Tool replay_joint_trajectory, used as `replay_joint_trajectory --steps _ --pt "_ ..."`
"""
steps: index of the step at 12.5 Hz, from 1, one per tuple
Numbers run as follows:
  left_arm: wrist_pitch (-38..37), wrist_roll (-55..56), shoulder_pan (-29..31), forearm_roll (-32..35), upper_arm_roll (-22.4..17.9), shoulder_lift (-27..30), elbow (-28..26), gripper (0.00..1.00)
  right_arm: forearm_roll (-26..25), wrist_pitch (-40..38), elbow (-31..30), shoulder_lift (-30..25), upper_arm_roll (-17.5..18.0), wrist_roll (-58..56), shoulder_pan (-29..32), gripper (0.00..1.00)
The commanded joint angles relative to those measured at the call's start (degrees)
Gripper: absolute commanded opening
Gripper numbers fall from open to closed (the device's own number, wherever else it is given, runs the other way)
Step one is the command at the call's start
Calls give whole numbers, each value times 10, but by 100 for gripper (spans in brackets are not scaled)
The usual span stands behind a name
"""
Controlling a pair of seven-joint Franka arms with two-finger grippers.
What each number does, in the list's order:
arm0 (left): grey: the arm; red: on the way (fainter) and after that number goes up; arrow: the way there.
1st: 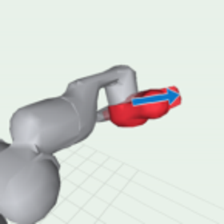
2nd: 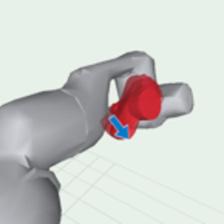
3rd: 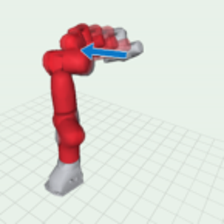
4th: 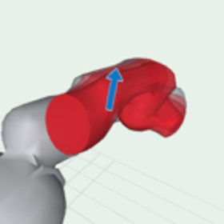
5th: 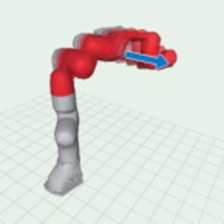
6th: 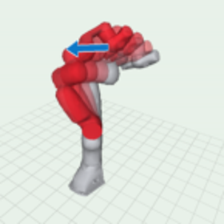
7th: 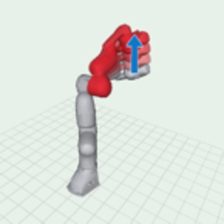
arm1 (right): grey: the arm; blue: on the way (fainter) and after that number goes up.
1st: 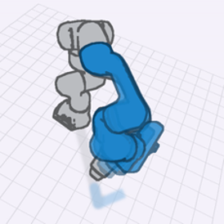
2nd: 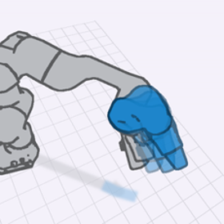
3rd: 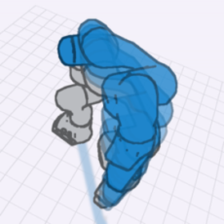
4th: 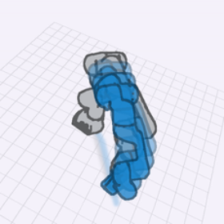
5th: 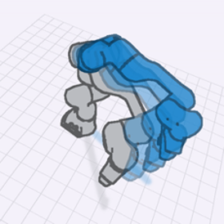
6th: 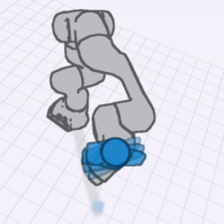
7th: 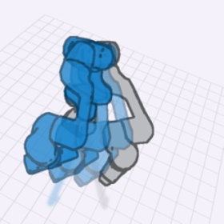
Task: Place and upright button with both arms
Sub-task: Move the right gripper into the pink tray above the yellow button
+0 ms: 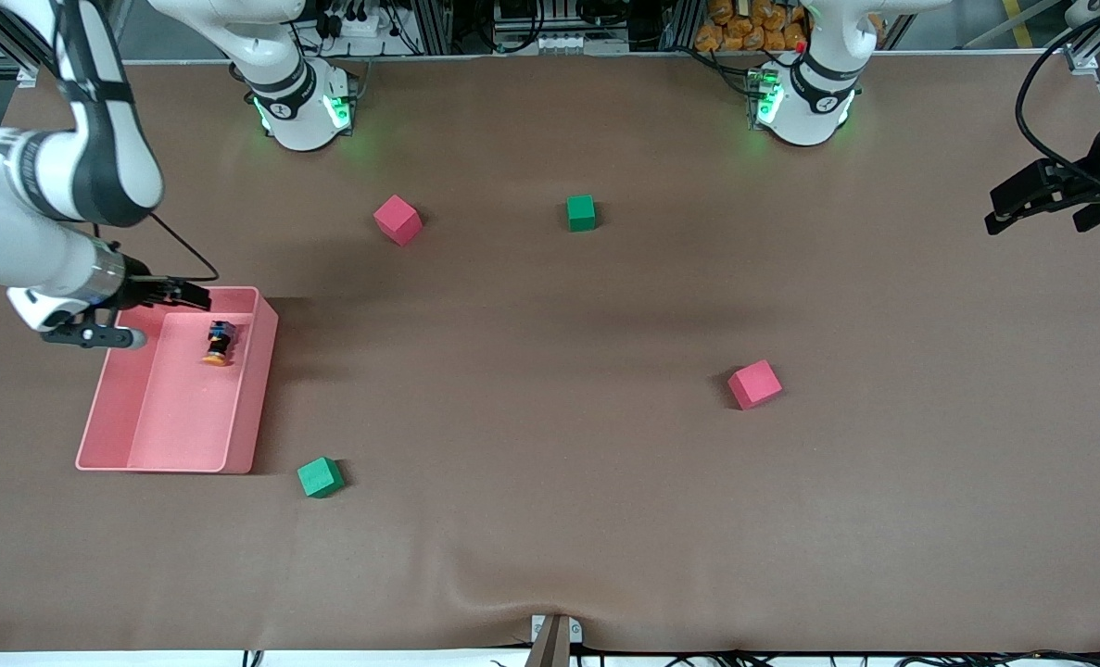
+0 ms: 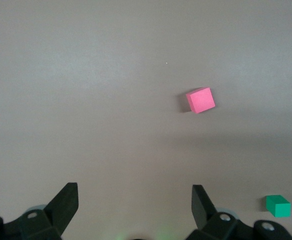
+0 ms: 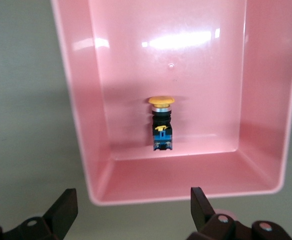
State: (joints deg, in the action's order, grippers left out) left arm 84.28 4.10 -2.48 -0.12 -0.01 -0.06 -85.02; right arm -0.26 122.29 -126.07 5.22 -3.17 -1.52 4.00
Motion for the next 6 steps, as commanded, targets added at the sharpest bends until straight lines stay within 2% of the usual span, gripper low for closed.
replay_joint_trajectory --steps 1,3,6 --pt "-3 -11 5 7 4 -2 6 100 -10 55 -12 42 -7 -29 12 100" --pt "-3 -11 5 6 4 -2 6 100 -10 95 -14 78 -13 -70 28 100" --pt "-3 -12 5 6 4 -2 6 100 -9 144 -19 115 -13 -74 29 100"
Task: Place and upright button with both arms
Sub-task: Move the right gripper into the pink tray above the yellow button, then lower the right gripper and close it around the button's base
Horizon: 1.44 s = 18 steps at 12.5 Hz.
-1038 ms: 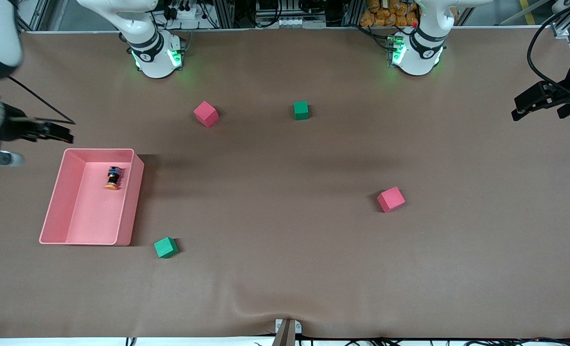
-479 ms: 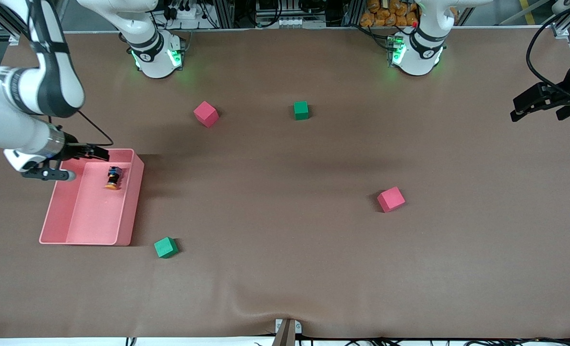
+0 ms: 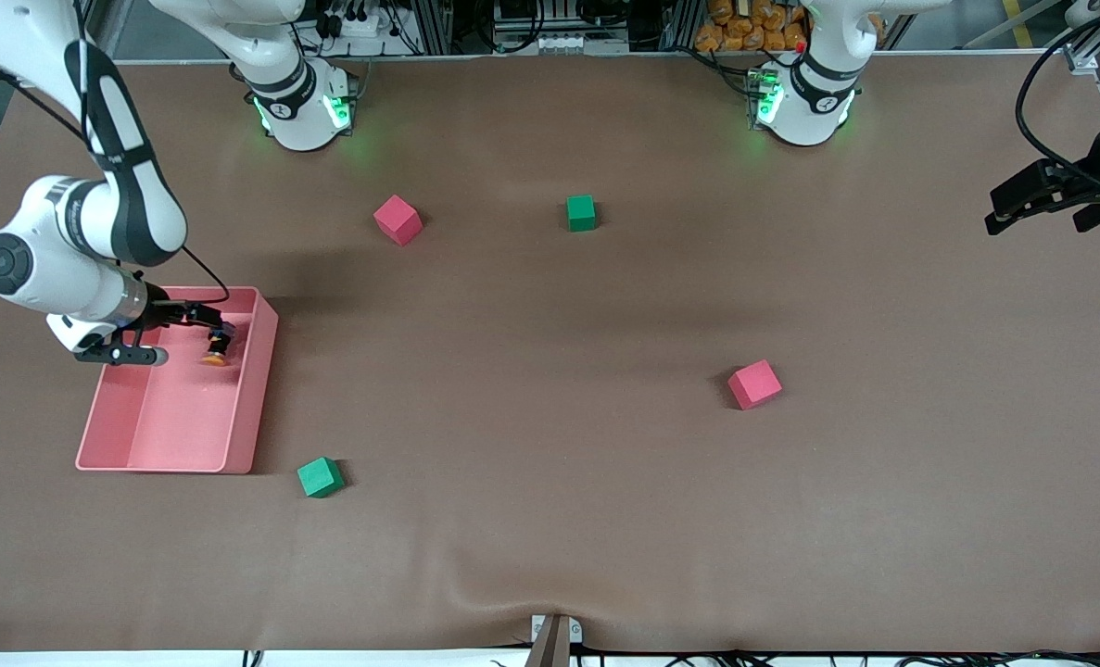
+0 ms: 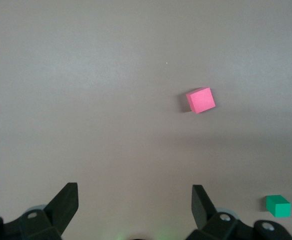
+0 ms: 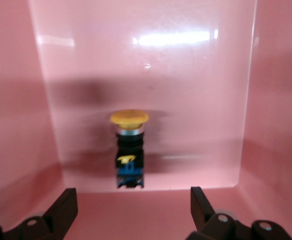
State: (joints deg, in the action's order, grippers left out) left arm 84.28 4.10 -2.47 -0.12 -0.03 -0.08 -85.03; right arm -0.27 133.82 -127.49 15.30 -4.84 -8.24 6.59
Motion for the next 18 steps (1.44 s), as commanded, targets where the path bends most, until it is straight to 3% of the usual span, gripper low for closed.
replay_joint_trajectory --steps 1,9,18 --pt "-3 -11 5 6 4 -2 6 100 -10 44 -4 24 4 -9 4 100" --pt "-3 -12 5 6 4 -2 6 100 -9 128 -15 73 4 -13 4 100" --pt "-3 -11 5 6 4 -3 6 100 -8 136 -15 91 4 -13 4 100"
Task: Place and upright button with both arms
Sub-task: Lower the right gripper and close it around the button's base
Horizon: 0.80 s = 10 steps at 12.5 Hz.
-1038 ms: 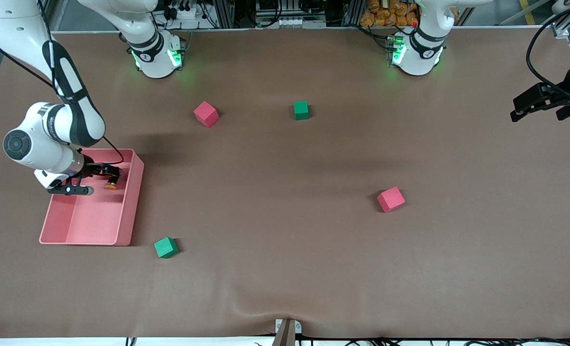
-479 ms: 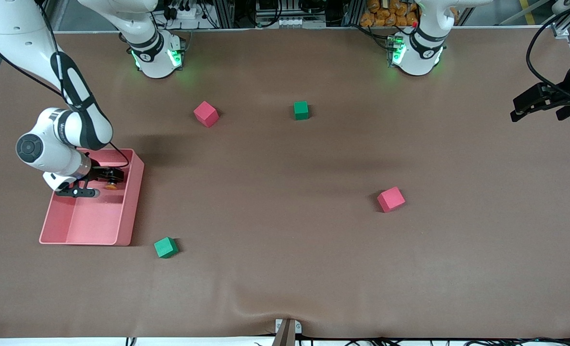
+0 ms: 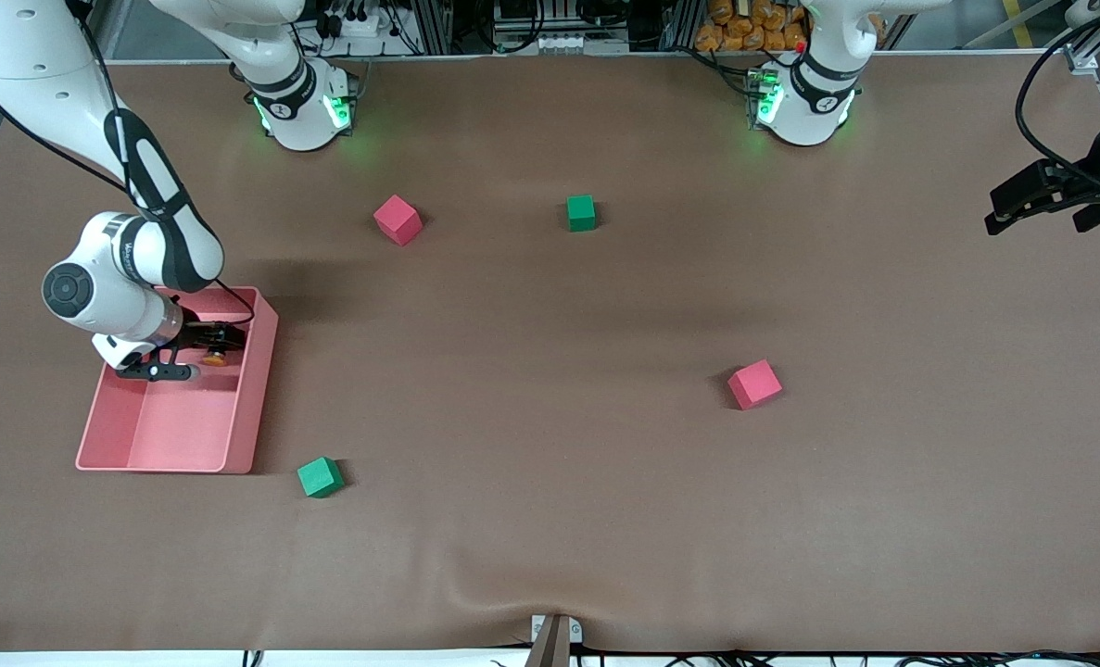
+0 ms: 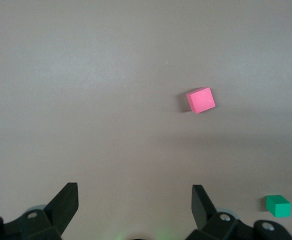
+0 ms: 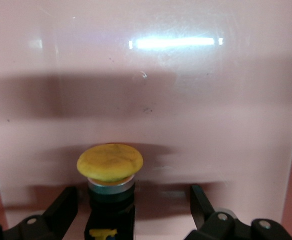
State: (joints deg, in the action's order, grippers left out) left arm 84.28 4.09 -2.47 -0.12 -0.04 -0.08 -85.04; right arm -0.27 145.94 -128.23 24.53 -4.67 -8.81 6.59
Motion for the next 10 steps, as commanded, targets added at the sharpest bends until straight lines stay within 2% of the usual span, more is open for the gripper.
replay_joint_trajectory --steps 1,2,3,4,5,10 --pt "-3 -11 5 6 4 -3 6 100 -8 15 -8 -1 3 -7 4 100" --pt "-3 -12 5 6 4 -3 6 100 -8 15 -8 -1 3 -7 4 100" --pt "-3 -12 5 6 4 -3 6 100 -8 15 -8 -2 3 -6 4 73" --pt "-3 -12 5 6 4 -3 6 100 -4 15 -8 -3 3 -4 4 31" --pt "-3 -12 5 6 4 -3 6 100 -2 15 -8 -3 3 -2 4 16" --pt "-3 -14 5 6 4 -3 5 100 -2 1 0 -21 3 -4 3 13"
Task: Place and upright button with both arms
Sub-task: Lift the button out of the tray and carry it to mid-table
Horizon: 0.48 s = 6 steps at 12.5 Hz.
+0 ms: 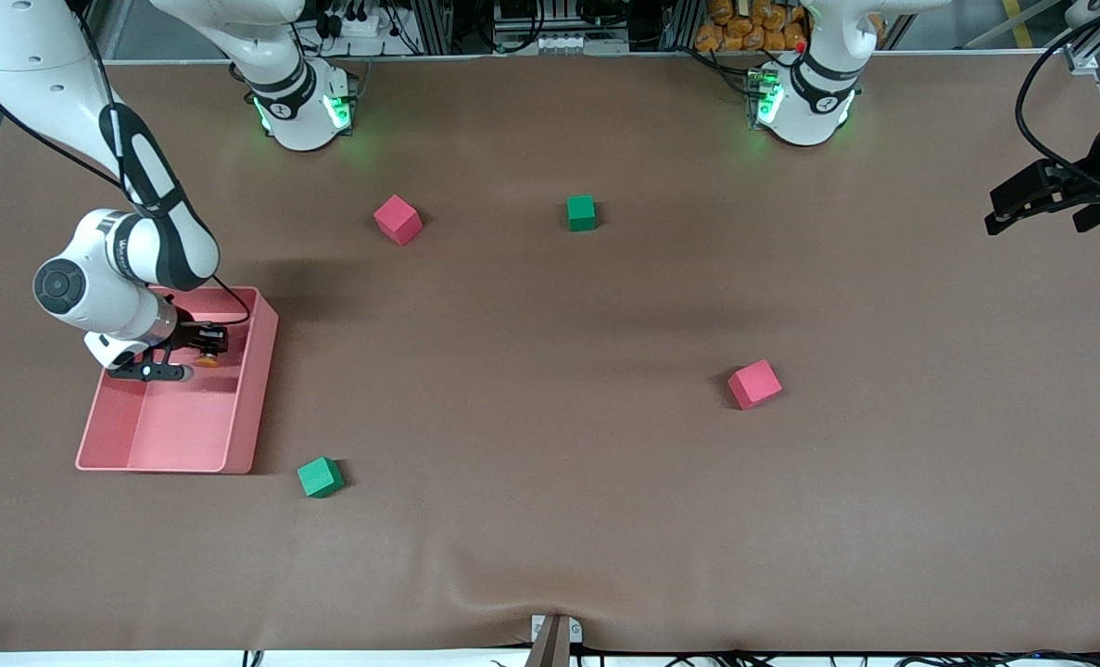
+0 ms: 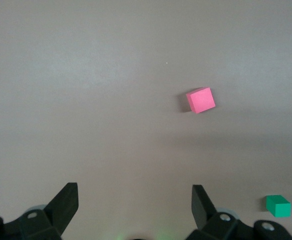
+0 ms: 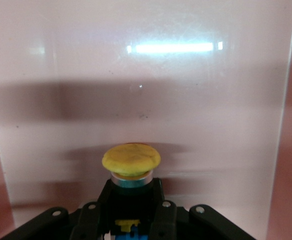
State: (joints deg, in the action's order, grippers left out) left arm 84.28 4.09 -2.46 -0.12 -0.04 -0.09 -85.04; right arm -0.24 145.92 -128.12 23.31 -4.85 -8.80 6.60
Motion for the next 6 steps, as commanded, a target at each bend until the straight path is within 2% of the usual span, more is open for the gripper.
replay_joint_trajectory --steps 1,4,6 --pt "-3 -14 5 6 4 -3 6 100 -2 -22 13 -22 5 -5 2 13" --pt "-3 -14 5 6 4 -3 6 100 -2 -222 132 -35 6 -7 1 13" --pt "-3 -14 5 6 4 -3 6 100 -2 -301 196 -35 12 -6 -1 14"
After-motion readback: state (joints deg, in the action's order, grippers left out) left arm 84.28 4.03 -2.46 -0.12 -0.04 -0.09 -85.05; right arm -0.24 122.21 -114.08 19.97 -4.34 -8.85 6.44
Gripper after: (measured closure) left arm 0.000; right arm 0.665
